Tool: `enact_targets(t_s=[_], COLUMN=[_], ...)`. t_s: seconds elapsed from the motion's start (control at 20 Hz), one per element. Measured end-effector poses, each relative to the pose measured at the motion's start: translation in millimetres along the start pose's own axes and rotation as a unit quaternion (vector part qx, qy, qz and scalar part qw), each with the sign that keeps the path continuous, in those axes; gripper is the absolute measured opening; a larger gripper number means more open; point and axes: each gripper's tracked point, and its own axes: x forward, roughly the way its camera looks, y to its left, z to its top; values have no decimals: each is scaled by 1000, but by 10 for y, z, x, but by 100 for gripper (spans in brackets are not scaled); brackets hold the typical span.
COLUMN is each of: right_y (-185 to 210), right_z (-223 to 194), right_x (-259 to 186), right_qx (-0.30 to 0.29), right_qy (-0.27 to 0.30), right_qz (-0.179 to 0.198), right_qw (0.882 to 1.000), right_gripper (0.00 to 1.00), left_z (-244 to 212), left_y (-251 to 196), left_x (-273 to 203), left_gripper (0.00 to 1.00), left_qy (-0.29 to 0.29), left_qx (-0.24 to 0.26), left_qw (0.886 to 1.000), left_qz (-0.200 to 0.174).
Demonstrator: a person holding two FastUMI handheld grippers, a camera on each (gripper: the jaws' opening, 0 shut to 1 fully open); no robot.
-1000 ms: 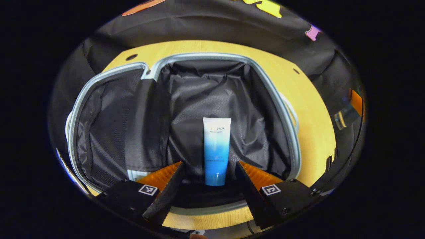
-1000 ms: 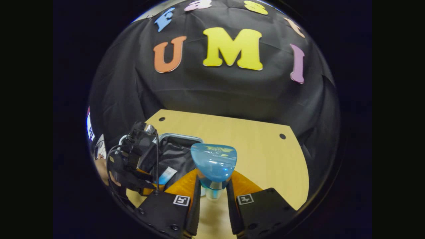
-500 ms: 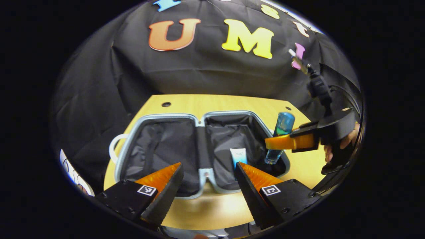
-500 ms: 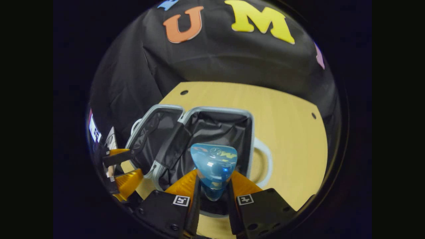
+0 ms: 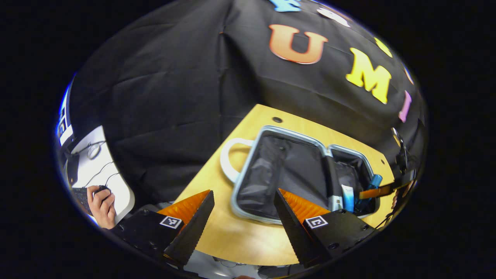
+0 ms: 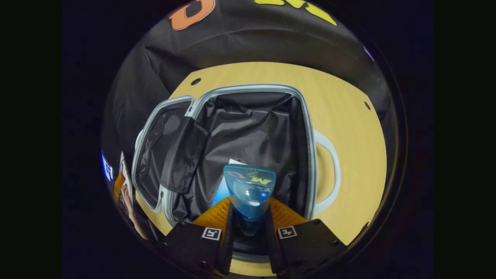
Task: First open the suitcase, pack the skin care products into it, and then close the suitcase.
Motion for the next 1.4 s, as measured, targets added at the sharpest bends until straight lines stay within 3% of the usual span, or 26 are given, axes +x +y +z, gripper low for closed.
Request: enact_targets(t_s=[0.25,0.45,0.65,0.75,0.85,0.9,0.95,1.0,1.05,1.1,1.2,1.3,1.35,1.4], right_y=[-94,-124,-44,86,219,276,349,414,426,397,285,143,65,1], right_z=[24,55,187,291,323,342,387,412,455,530,693,798,820,841], right_x=[244,314,179,-15,-262,-395,-548,-708,-878,-1048,-1395,-1697,-1823,-1944], right_qx=[26,29,15,5,-21,-34,-40,-44,-47,-46,-42,-39,-36,-30], right_qy=[20,23,0,-26,-40,-50,-63,-78,-94,-118,-167,-205,-214,-225], right_qz=[-32,-44,-39,-17,10,23,42,61,71,76,75,69,65,62], right_qw=[999,998,999,999,999,998,996,994,992,989,982,976,974,972], right_gripper=[37,37,46,51,58,57,57,53,57,54,58,58,58,59], left_z=[191,253,290,319,227,176,155,128,113,120,112,55,36,32], left_y=[380,307,256,101,77,96,73,69,61,62,-14,-106,-154,-202], left_x=[421,696,918,1039,1169,1238,1303,1351,1395,1410,1463,1508,1516,1526], left_gripper=[98,98,97,96,96,84,95,92,98,89,66,45,27,33], left_qy=[-5,1,3,13,33,43,50,55,56,50,50,56,60,62], left_qx=[-99,-214,-250,-266,-285,-297,-314,-333,-353,-371,-397,-391,-382,-382], left_qw=[995,976,966,959,952,948,941,934,924,917,903,903,905,904], left_qz=[2,-40,-64,-95,-103,-102,-114,-120,-133,-140,-159,-171,-175,-179])
